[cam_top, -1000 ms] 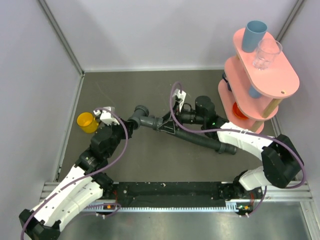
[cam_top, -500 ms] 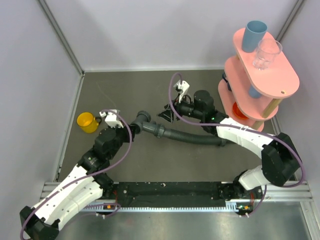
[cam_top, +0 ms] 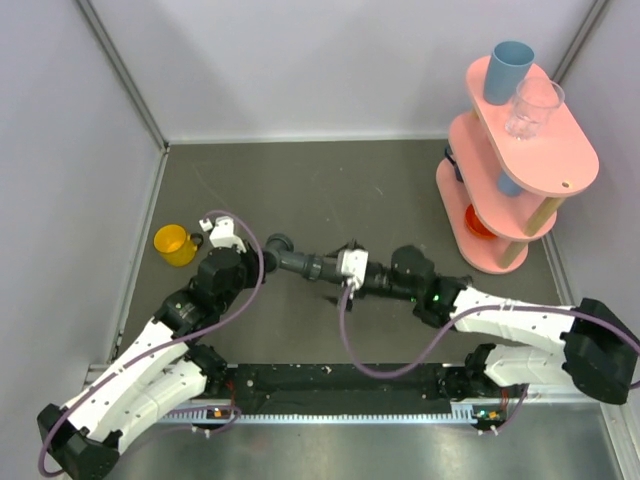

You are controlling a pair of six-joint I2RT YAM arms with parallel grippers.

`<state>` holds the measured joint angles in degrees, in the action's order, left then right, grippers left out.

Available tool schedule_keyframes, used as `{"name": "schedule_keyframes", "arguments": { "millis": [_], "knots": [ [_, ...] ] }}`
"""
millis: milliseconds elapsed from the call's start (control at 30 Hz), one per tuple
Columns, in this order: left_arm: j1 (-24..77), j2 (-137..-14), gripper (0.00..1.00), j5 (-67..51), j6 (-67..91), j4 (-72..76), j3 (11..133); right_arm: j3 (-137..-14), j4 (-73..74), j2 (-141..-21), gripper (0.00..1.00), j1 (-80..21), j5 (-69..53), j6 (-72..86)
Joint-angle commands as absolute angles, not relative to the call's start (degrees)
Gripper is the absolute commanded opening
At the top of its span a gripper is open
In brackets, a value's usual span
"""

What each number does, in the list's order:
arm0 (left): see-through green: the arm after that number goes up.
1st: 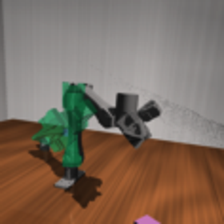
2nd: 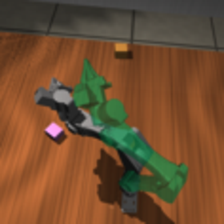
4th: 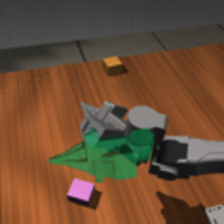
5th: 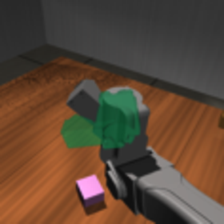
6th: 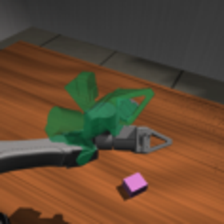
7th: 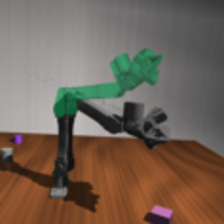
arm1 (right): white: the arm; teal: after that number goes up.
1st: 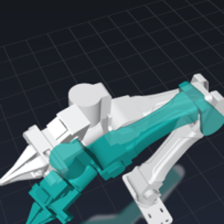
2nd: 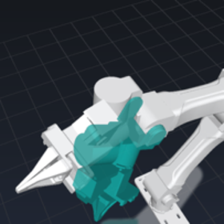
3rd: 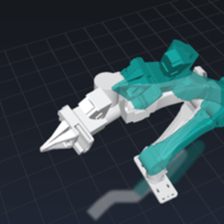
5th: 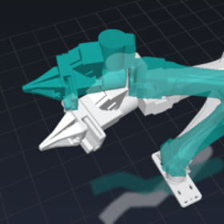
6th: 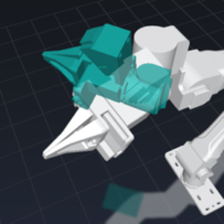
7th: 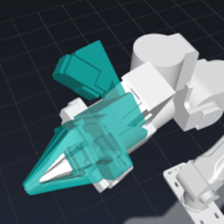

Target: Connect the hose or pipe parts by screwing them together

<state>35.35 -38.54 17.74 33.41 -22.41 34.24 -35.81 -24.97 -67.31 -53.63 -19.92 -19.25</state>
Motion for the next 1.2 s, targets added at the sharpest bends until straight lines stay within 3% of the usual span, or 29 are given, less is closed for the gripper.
{"name": "schedule_keyframes", "arguments": {
  "millis": [0,100,233,400,500,533,633,733,900,1067,1167],
  "knots": [
    [35.5,-38.0,0.0,18.1,37.0,-23.4,39.2,-31.5,-34.3,-66.5,0.93,-59.1,-13.1,-34.1],
    [35.5,-37.9,0.0,17.1,37.4,-25.0,40.4,-30.1,-37.4,-68.7,0.99,-63.2,-7.1,-38.6],
    [35.6,-37.0,0.0,15.9,38.2,-25.6,41.0,-31.0,-40.9,-73.4,0.99,-65.9,1.3,-42.7],
    [35.5,-36.1,0.0,15.4,39.2,-26.5,41.2,-32.6,-44.8,-78.2,0.93,-66.8,2.6,-44.6],
    [35.5,-36.1,0.0,14.9,39.4,-26.7,41.4,-32.3,-48.4,-79.6,0.72,-67.2,3.8,-45.2],
    [35.5,-36.2,0.0,14.5,39.4,-26.8,41.3,-32.3,-49.1,-80.2,0.55,-67.1,3.6,-45.0],
    [35.6,-35.6,0.0,12.2,39.0,-24.8,40.0,-32.5,-52.0,-80.8,0.37,-67.0,3.3,-42.1],
    [35.6,-33.1,0.0,11.1,37.2,-20.8,36.8,-34.3,-50.9,-80.7,0.28,-65.4,0.4,-36.0],
    [35.6,-27.6,0.0,11.9,33.2,-13.9,30.9,-43.6,-38.7,-80.4,0.25,-53.8,-17.8,-11.1],
    [35.6,-25.0,0.0,7.1,30.2,-6.6,25.8,-52.5,-32.7,-87.8,0.26,-45.2,-37.5,7.9],
    [35.6,-24.8,0.0,7.6,29.4,-6.3,25.6,-56.7,-28.9,-92.3,0.31,-41.6,-40.1,13.4]
  ]
}}
